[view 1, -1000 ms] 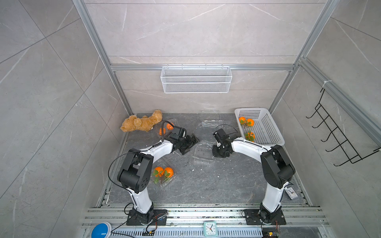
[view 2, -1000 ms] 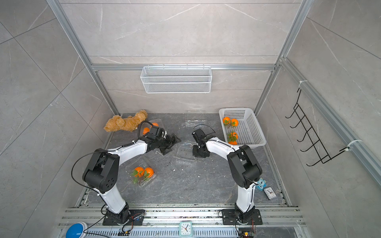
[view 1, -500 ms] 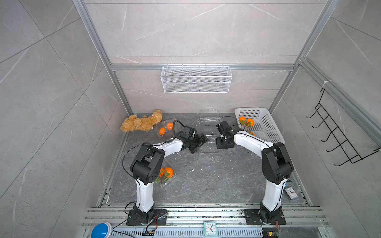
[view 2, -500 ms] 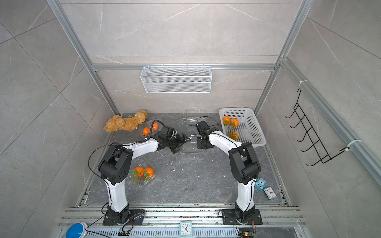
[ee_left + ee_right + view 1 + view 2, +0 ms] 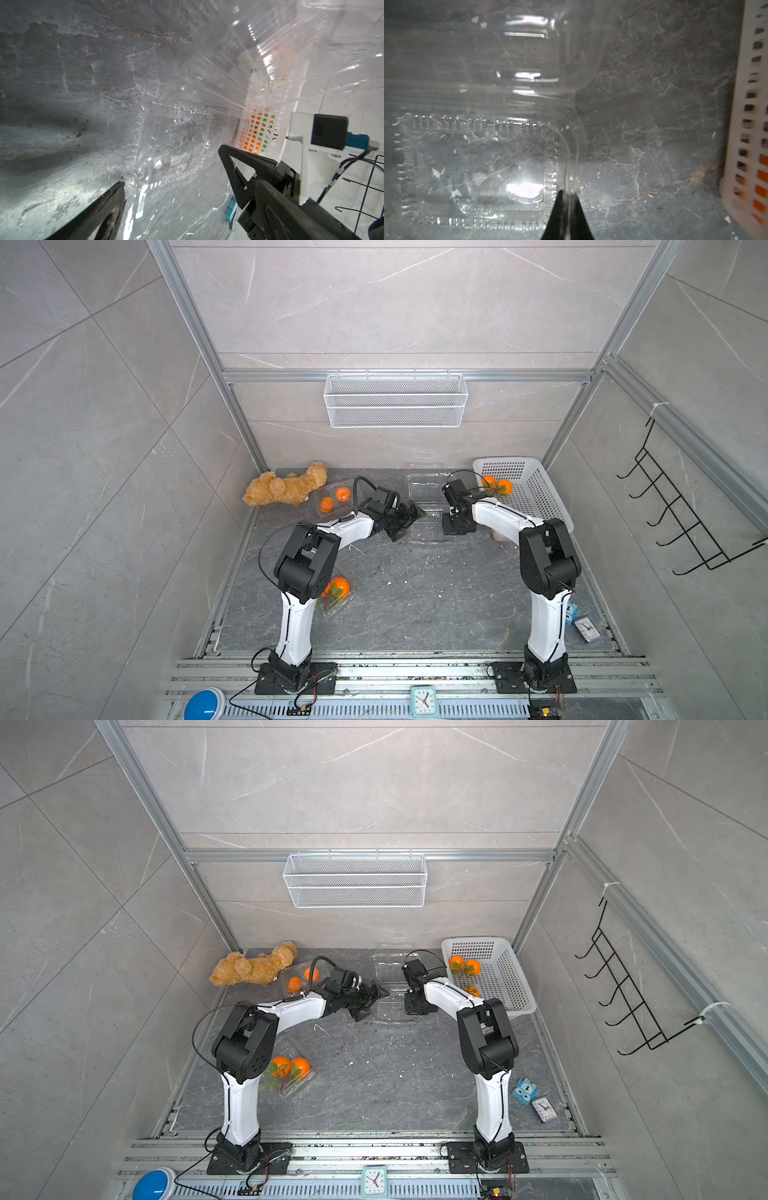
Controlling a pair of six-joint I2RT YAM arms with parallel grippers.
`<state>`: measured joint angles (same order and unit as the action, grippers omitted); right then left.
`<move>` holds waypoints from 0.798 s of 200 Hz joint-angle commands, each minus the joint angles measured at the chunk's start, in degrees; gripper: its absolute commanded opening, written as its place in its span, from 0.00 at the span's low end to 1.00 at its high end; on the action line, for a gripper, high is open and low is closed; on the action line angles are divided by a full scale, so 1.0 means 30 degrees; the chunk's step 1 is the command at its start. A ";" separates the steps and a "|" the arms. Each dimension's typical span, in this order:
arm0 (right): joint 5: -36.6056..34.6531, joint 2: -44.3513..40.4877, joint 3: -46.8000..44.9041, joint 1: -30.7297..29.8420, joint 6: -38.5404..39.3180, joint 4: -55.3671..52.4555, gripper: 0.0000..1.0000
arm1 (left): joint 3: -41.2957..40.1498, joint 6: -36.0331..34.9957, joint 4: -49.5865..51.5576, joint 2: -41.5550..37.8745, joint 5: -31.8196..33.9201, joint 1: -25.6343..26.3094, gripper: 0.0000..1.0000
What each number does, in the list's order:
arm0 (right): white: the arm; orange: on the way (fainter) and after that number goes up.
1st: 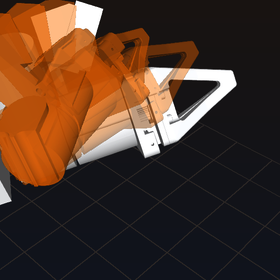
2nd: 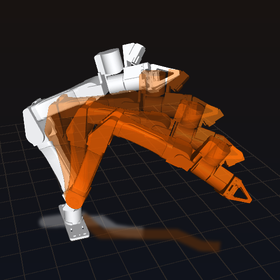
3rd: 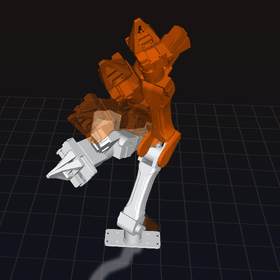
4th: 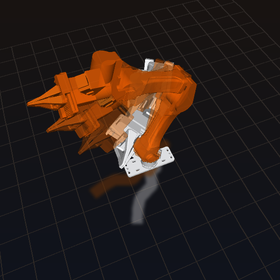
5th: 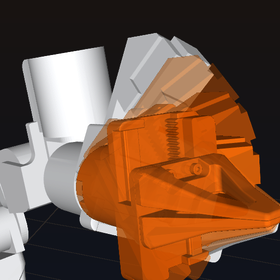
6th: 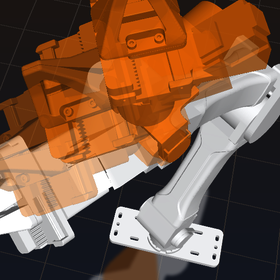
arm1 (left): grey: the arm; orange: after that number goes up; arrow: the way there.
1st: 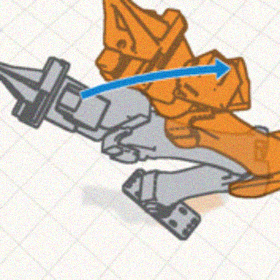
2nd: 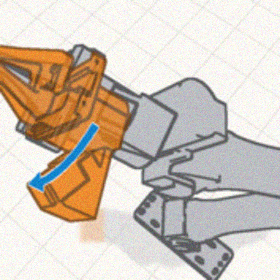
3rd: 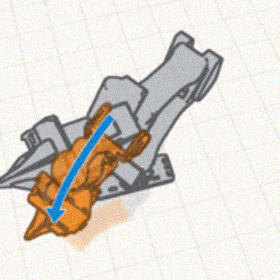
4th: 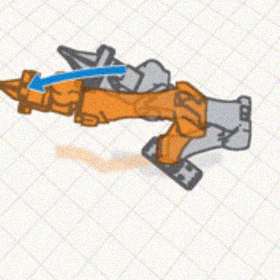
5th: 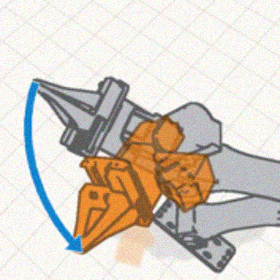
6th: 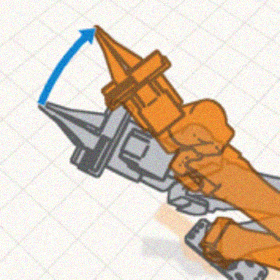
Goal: Take oranges out of containers
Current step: Move the packing box to the center of the board.
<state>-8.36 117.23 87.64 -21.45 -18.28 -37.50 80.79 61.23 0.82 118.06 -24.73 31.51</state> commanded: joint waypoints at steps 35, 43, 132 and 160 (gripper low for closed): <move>-0.0406 0.0249 -0.0025 0.0421 0.0614 -0.0328 0.20 | 0.1179 0.0180 -0.0152 0.0182 -0.0999 0.0026 0.99; -0.0407 0.0091 -0.0160 0.0442 0.0612 -0.0261 0.23 | 0.1434 0.0071 0.0105 0.0225 -0.1068 0.0035 0.99; 0.0540 -0.3004 -0.2039 0.0438 0.0215 -0.0120 0.57 | -0.0218 -0.1430 0.1877 -0.1831 -0.0113 -0.0014 0.99; 0.0916 -0.4202 -0.2624 0.0446 -0.0024 -0.0110 0.73 | -0.0457 -0.2202 0.2843 -0.2570 0.0388 -0.0014 0.99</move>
<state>-7.03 108.68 81.30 -20.16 -17.63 -37.45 79.57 58.30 6.39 115.77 -25.15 31.51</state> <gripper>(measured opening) 0.677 0.995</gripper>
